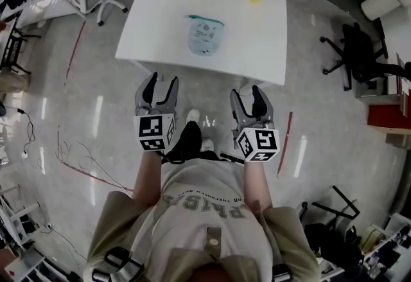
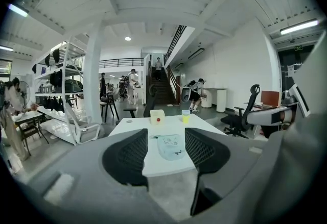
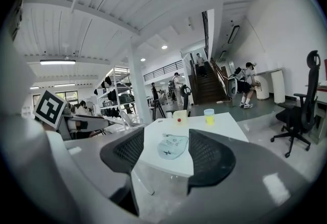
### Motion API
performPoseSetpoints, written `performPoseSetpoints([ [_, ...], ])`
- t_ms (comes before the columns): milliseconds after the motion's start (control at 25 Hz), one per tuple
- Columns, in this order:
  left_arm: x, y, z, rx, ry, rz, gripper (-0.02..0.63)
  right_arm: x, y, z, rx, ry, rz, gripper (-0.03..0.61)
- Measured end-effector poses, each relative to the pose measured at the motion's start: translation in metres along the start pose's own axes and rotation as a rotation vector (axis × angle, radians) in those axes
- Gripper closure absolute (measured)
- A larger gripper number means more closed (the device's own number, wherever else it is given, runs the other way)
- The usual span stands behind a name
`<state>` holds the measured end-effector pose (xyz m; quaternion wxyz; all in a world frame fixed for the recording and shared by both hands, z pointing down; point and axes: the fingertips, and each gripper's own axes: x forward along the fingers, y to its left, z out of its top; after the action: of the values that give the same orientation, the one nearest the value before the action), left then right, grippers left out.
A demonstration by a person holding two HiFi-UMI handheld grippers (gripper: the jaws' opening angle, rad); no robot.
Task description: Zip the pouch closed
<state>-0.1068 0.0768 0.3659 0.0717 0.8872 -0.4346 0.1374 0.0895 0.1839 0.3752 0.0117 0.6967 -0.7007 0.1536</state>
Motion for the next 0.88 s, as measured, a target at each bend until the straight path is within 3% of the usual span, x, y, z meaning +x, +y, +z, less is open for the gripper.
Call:
performPoseSetpoints([
  [440, 0.110, 0.056, 0.039, 0.027, -0.006, -0.075, 0.376, 0.109, -0.017, 0.029, 0.032, -0.021, -0.074, 0.330],
  [880, 0.160, 0.078, 0.042, 0.012, 0.024, -0.117, 0.376, 0.151, -0.024, 0.038, 0.059, -0.006, -0.106, 0.330],
])
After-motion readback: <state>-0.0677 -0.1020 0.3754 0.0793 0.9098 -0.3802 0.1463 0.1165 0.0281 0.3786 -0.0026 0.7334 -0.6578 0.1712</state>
